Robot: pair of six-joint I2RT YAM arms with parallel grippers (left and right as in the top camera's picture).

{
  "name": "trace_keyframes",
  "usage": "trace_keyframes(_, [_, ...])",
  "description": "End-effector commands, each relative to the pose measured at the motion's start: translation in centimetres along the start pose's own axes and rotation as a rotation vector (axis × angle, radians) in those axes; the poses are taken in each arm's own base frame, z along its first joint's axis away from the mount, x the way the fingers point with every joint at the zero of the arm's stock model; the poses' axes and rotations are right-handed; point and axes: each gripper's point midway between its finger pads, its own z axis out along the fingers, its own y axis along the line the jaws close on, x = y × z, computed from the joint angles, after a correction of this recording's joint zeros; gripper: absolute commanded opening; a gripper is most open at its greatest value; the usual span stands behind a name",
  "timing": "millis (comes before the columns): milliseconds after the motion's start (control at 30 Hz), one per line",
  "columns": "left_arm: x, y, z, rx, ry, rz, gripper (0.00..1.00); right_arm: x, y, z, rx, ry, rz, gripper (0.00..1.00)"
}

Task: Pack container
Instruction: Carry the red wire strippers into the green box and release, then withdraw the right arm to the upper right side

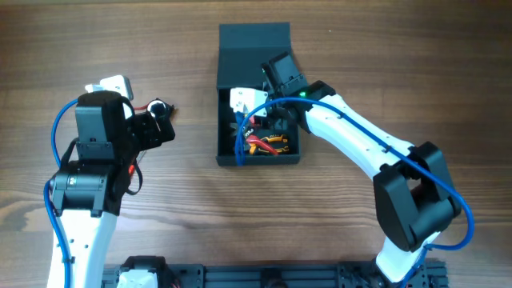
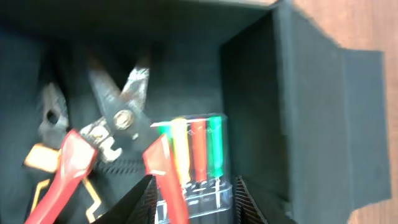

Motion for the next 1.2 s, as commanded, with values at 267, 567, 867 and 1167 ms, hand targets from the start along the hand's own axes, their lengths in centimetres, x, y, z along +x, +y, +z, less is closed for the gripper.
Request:
trace_keyframes(267, [-0.8,0.1,-0.4,-0.005,-0.021,0.009,1.00,-8.6,-3.2,-7.7,-0.032,-0.369,0.952,0.39])
trace_keyframes(567, [-0.8,0.1,-0.4,-0.005,-0.021,0.009,1.00,-2.0,-6.7,-11.5,0.111,-0.297,1.171,0.59])
trace_keyframes(867, [-0.9,0.0,-0.4,0.003,-0.026,0.004,1.00,13.4,-13.7,-24.3,0.491,-0.387,1.550,0.65])
trace_keyframes(1167, [1.3,1.6,1.9,-0.072,0.097,-0.171,1.00,23.7,-11.4,-27.1,0.605,-0.242,1.787,0.99])
